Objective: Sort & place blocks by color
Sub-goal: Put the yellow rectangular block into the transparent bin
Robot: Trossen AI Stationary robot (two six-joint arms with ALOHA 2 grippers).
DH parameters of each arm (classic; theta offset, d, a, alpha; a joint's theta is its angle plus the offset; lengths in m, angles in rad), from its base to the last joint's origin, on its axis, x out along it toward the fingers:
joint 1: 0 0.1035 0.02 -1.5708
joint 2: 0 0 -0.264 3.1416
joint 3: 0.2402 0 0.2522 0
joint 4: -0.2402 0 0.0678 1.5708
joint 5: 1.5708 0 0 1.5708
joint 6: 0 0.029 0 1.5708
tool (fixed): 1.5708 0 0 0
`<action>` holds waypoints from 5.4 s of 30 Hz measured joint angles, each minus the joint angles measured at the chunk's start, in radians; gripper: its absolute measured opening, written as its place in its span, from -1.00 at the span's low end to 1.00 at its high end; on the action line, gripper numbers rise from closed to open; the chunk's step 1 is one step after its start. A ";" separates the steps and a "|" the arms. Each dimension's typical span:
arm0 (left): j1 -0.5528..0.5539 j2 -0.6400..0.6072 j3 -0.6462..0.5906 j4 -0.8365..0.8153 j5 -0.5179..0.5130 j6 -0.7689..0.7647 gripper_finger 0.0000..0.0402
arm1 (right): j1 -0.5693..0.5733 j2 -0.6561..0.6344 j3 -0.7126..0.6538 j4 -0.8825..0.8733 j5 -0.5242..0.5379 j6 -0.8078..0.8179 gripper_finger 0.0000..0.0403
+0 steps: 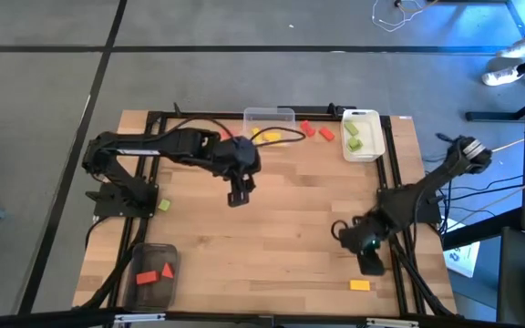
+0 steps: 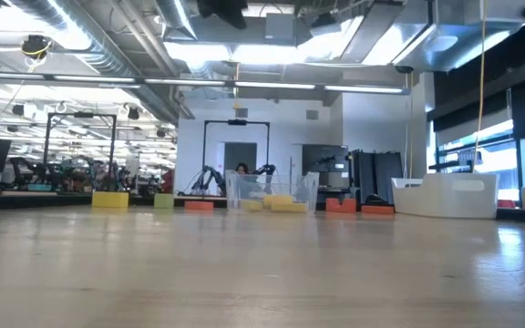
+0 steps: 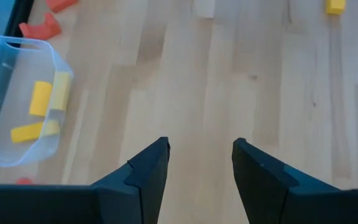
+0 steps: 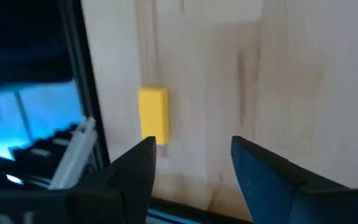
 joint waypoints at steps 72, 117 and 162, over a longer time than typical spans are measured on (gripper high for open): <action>-0.284 -0.013 0.000 -0.067 -0.189 -0.229 -0.17 | 0.236 0.469 0.106 0.168 0.347 0.351 -0.39; -0.409 -0.013 0.000 0.003 -0.436 0.667 -0.17 | -0.506 0.465 0.896 -0.049 0.075 -0.707 -0.39; -0.331 0.042 0.000 0.199 -0.303 0.848 -0.38 | -0.514 0.463 0.896 0.020 -0.023 -0.822 -0.39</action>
